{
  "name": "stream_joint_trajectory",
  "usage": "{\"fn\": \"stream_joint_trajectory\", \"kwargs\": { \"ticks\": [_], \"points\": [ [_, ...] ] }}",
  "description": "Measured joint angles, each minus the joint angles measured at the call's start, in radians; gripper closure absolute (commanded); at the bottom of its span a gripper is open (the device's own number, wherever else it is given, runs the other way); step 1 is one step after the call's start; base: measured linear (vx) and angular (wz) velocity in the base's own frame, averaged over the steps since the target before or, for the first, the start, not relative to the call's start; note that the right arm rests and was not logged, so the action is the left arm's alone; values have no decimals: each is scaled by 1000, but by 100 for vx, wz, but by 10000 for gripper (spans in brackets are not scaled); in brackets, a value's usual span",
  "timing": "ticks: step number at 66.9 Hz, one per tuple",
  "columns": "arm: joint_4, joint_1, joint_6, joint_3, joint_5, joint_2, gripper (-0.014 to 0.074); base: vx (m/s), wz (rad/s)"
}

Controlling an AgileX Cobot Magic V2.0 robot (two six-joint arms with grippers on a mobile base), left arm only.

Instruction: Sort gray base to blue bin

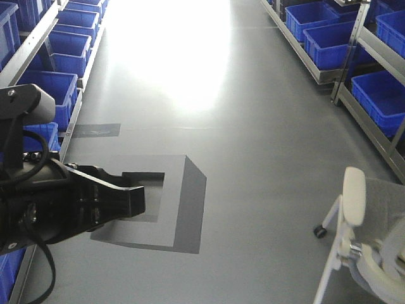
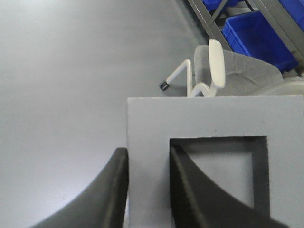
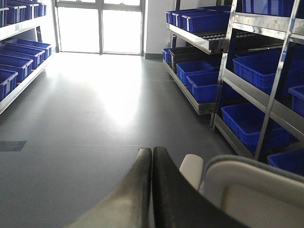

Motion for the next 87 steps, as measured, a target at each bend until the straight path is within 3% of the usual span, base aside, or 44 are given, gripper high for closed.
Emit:
{"fn": "stream_joint_trajectory", "kwargs": {
  "ticks": [87],
  "points": [
    [0, 0, 0, 0, 0, 0, 602, 47, 2]
  ]
}}
